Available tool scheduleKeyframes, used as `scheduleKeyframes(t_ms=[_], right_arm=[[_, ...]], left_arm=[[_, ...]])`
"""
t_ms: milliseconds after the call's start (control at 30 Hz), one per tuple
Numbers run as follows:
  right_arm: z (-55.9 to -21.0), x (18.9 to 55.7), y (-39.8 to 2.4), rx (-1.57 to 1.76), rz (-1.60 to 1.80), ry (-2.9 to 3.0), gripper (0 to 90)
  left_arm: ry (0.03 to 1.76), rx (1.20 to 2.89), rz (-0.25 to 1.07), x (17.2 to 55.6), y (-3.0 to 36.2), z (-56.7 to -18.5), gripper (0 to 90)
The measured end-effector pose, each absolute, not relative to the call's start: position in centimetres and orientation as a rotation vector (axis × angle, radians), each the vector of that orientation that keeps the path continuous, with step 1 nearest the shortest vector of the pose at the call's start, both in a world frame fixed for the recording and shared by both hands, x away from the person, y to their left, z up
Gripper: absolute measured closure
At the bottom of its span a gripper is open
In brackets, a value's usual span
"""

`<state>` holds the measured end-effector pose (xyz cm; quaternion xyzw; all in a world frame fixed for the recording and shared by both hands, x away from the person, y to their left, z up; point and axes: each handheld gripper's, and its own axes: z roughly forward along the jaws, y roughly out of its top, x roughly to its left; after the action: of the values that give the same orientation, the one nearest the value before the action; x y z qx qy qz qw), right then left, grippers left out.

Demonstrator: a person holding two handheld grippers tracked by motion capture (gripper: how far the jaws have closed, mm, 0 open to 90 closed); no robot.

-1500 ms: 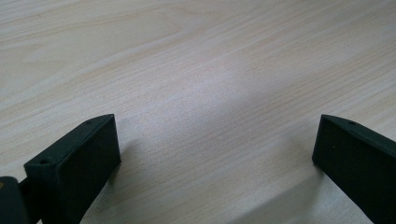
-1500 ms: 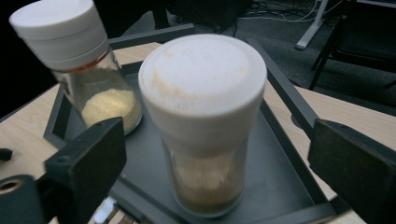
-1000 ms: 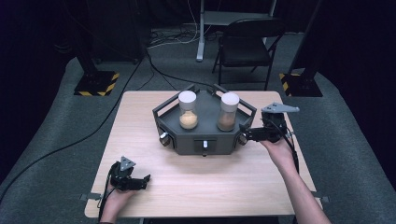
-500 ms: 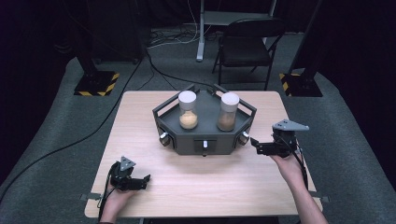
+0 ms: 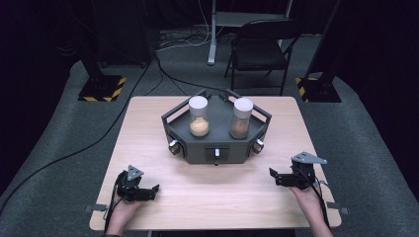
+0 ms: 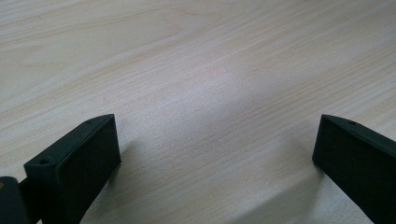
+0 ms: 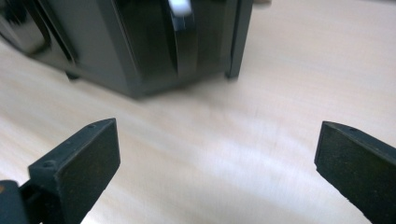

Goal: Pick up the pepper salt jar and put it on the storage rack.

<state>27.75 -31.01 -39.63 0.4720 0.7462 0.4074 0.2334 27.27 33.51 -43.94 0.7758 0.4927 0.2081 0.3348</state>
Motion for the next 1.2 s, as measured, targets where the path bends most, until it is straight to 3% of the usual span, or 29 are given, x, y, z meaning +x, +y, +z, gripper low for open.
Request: scheduleKeyframes(t_ms=[600, 867, 1200], right_arm=[[-43.2, 27.5, -34.0, 1.453, 1.056, 2.116, 0.0], [-43.3, 27.1, -31.5, 1.401, 0.9, 2.115, 0.0], [-43.4, 27.2, -31.4, 1.386, 0.907, 2.127, 0.0]], left_arm=[[1.286, 2.025, 0.543, 27.3, 33.5, -43.9, 0.5], [1.286, 2.023, 0.545, 27.3, 33.5, -44.0, 0.3], [1.294, 2.022, 0.549, 27.2, 33.3, -43.9, 0.3]])
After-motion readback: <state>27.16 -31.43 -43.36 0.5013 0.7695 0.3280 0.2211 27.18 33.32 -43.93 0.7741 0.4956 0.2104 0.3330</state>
